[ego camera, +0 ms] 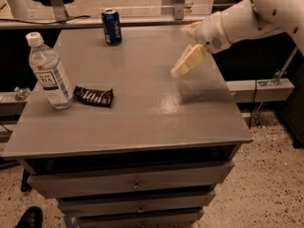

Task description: Move rxbar chocolate near blue plastic bottle

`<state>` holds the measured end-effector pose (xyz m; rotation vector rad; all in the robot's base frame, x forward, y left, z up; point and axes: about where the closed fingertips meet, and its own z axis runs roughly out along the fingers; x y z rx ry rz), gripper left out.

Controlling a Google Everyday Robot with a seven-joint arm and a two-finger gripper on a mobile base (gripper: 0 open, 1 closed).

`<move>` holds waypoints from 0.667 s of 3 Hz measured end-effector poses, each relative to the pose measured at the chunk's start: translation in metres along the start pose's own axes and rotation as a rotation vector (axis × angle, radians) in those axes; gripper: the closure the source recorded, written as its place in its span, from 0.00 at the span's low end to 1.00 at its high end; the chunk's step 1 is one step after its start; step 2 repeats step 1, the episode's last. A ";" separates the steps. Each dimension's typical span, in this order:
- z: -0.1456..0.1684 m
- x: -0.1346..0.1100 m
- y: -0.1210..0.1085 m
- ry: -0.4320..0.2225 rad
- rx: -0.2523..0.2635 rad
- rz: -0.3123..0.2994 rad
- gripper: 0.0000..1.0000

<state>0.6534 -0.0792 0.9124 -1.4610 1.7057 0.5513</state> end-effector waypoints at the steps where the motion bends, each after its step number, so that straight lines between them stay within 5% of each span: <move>1: -0.033 -0.017 -0.022 -0.019 0.065 -0.029 0.00; 2: -0.033 -0.017 -0.022 -0.019 0.065 -0.029 0.00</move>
Offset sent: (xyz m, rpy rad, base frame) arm 0.0000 0.0000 0.0000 0.0000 0.0000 0.0000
